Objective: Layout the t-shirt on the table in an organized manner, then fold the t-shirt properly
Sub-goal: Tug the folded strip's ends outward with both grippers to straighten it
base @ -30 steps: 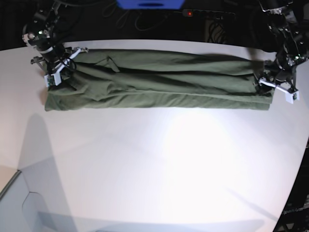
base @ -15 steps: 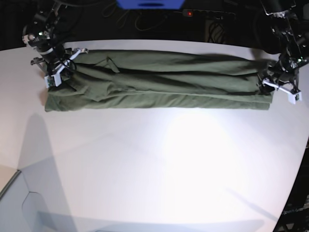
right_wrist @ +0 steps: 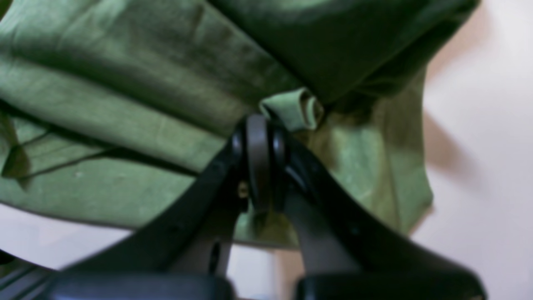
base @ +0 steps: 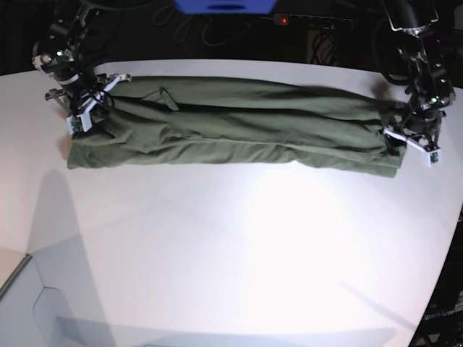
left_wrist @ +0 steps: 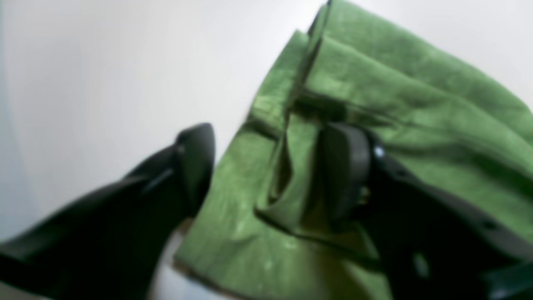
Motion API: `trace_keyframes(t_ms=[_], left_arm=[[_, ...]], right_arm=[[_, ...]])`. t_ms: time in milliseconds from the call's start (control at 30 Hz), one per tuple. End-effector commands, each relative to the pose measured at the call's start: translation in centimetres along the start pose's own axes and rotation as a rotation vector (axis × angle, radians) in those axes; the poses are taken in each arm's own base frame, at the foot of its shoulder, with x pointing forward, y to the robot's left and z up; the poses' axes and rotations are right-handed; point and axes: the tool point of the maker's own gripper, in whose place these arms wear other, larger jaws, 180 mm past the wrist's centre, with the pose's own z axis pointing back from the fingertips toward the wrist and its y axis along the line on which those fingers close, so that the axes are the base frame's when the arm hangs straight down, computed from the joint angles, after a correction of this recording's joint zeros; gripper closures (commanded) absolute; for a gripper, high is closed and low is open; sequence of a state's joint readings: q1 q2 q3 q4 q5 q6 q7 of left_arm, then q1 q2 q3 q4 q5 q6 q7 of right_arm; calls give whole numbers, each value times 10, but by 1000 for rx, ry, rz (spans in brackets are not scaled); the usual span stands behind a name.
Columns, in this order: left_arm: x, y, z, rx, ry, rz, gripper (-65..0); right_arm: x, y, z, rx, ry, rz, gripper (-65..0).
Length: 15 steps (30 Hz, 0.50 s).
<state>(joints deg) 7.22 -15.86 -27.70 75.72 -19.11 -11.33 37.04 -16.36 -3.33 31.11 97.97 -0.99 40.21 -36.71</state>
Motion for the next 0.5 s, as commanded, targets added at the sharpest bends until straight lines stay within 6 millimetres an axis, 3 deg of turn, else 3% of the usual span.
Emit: trace_keyframes(t_ms=[0,100,267,367,467], left_arm=[[-37,1,-1,4,142,1,-244],[-34,1,-3,3,137,14,-16],[-22,-1,0,-1,104,4,0],[7,-6,12,-7,24,-18,0],[36,-26,34,-32,-95,-6,0]], right_arm=[[2,-5,2,-14,-1,9,0],[7,-6,1,-15,-10,9,0],[10,-6,-1,-14,-17,8,0],[11,-6,-1,-15,-19,8,0],[17,-7,-2,-16,-33,8,0]])
